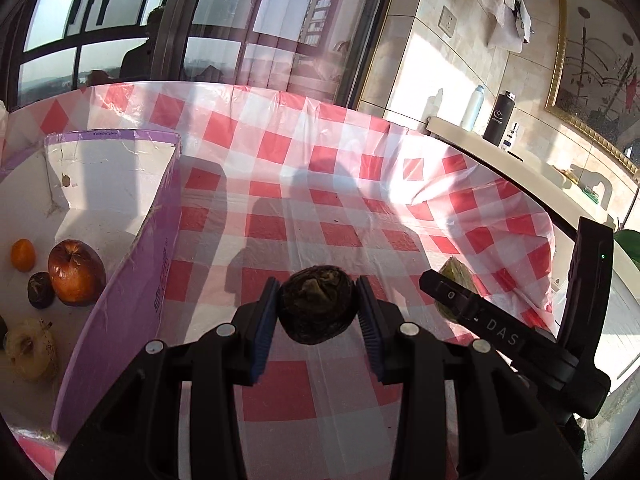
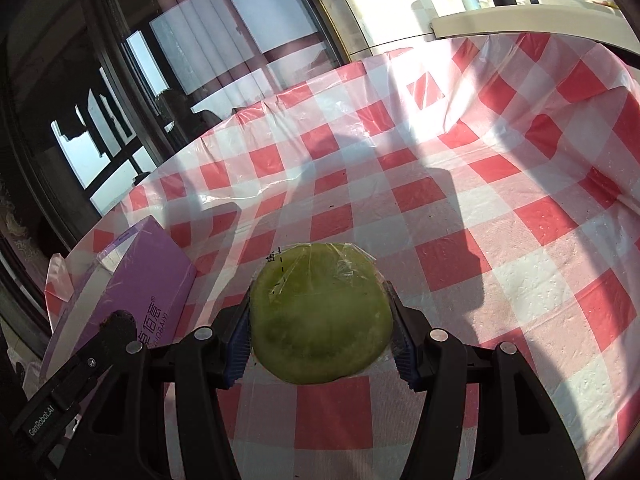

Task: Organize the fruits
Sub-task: 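Carry the green half and dark fruit over the purple-rimmed box, then open both grippers to drop the green half and dark fruit into the box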

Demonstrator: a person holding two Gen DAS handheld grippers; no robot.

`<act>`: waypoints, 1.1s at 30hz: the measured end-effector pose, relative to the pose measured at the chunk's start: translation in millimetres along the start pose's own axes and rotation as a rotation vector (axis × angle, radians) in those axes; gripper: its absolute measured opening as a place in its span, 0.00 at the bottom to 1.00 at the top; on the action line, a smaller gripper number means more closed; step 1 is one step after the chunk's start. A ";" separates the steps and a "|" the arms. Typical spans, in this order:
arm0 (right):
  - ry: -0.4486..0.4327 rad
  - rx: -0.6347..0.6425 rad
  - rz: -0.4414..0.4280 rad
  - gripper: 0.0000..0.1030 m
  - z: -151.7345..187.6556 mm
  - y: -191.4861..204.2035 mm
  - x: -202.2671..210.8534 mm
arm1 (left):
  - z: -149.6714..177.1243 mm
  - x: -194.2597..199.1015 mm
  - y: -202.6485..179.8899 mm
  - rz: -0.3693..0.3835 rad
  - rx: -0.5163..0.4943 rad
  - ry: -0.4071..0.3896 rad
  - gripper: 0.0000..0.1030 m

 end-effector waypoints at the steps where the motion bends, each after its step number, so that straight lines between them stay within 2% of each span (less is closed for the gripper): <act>1: -0.003 0.014 -0.010 0.56 -0.7 7.5 1.6 | -5.1 5.2 3.4 -0.007 0.005 -0.012 0.38; 6: -0.011 0.076 -0.077 0.56 -3.2 51.3 7.6 | -33.4 36.9 33.2 -0.066 0.033 -0.098 0.38; 11: -0.015 0.181 -0.185 0.56 -1.8 117.9 12.4 | -58.9 67.1 94.4 -0.202 0.063 -0.148 0.38; 16: 0.001 0.299 -0.300 0.56 7.9 191.8 9.0 | -62.6 81.0 169.1 -0.360 0.105 -0.092 0.38; 21: 0.044 0.442 -0.383 0.56 29.0 259.7 1.4 | -51.5 87.3 227.9 -0.454 0.135 -0.021 0.38; 23: 0.073 0.532 -0.377 0.56 42.5 280.7 -3.8 | -45.5 88.5 245.8 -0.490 0.141 0.009 0.38; 26: 0.171 0.684 -0.308 0.56 68.3 296.9 -22.3 | -36.7 85.2 264.6 -0.529 0.139 0.067 0.38; 28: 0.238 0.732 -0.269 0.56 80.0 298.0 -35.5 | -35.3 84.8 268.1 -0.527 0.132 0.091 0.38; 30: 0.309 0.770 -0.250 0.56 89.1 296.7 -46.7 | -33.5 84.8 270.5 -0.569 0.097 0.129 0.38; 33: 0.402 0.835 -0.228 0.56 101.7 295.7 -59.0 | -29.3 78.3 272.2 -0.536 0.111 0.188 0.38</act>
Point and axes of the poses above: each gripper's, at about its wrist camera, not at the fingertips, and x roughly against the way its jaws point, y to its left, z to its underside, the point moved 8 cm from there along -x, roughly the way its jaws point, and after that the axes turned 8 degrees about -y, right-handed, at the moved point
